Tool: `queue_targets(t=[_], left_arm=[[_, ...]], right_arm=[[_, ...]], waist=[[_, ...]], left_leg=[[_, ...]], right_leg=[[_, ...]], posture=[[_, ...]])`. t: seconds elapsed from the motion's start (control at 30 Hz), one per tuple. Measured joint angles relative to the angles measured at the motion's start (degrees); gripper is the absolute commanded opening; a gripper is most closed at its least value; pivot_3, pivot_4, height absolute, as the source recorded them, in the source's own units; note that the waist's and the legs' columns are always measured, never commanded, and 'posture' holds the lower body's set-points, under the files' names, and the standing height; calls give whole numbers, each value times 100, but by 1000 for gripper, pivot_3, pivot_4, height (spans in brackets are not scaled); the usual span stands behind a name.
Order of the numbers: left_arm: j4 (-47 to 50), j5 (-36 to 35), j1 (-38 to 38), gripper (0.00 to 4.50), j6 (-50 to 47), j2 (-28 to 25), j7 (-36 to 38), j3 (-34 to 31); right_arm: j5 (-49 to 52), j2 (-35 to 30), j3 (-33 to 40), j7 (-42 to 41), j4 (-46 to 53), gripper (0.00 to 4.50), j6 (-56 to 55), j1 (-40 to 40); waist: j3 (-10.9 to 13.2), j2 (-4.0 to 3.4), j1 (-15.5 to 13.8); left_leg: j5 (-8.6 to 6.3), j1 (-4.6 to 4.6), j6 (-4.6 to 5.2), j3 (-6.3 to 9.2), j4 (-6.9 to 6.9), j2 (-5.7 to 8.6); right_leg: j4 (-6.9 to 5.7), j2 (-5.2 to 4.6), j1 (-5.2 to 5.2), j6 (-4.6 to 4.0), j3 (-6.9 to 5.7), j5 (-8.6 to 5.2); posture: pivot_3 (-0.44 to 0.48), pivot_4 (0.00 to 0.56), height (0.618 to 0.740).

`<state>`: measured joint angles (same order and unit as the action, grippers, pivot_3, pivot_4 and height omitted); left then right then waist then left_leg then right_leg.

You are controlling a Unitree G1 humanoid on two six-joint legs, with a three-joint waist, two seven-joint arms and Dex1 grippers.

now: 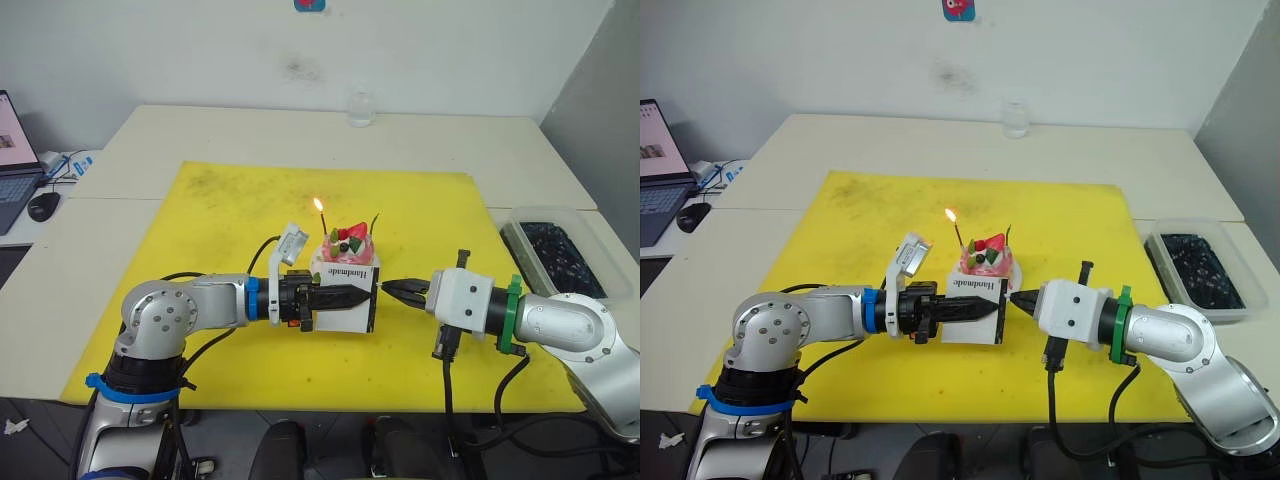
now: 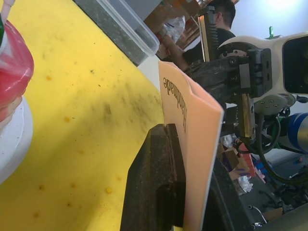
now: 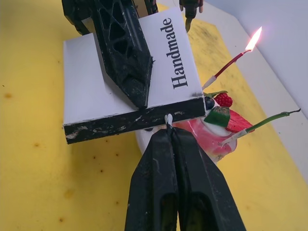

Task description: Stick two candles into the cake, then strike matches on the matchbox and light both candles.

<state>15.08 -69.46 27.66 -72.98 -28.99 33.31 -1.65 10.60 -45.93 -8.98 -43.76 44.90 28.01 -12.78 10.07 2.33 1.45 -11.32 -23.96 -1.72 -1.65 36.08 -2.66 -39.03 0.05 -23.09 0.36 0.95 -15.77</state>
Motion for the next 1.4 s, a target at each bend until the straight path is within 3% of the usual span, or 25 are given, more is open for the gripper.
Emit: queue_targets(t=[0.67, 0.9, 1.0, 1.17, 1.4], left_arm=[[0, 258, -2, 0, -22, -38, 144, 125], [13, 297, -19, 0, 0, -76, 313, 77], [606, -49, -371, 0, -183, -178, 533, 255], [1209, -404, -1089, 0, -303, -1246, 630, -278], [1212, -435, -1126, 0, -107, -1151, 559, -276]], right_arm=[[-238, 19, -380, -12, -11, 24, 391, -220], [-401, 436, -531, 214, -78, 24, 794, -527], [-491, 477, -7, 584, -206, 24, 1247, -668], [-398, 203, 897, 654, -68, 24, 1805, -485], [-150, 370, 688, 696, 264, 24, 2134, -669]], waist=[[0, 0, 1], [0, 0, 2], [1, 0, 3], [0, -2, 6], [1, -3, 5]], left_leg=[[0, 0, 0, -1, 0, 0], [0, -1, 0, 2, -1, -2], [0, -11, -1, -8, -1, 1], [0, 0, -1, 3, -14, -5], [0, 1, 0, -11, -2, 3]], right_leg=[[0, -4, -1, 0, 0, 0], [-1, -5, -2, 0, -2, 0], [6, -26, -6, 0, 4, 0], [-2, -21, -11, -16, -6, -10], [1, -24, -6, -2, 4, 0]], posture=[[0, 150, 740], [0, 150, 740], [0, 150, 740], [0, 150, 740], [0, 150, 740]])
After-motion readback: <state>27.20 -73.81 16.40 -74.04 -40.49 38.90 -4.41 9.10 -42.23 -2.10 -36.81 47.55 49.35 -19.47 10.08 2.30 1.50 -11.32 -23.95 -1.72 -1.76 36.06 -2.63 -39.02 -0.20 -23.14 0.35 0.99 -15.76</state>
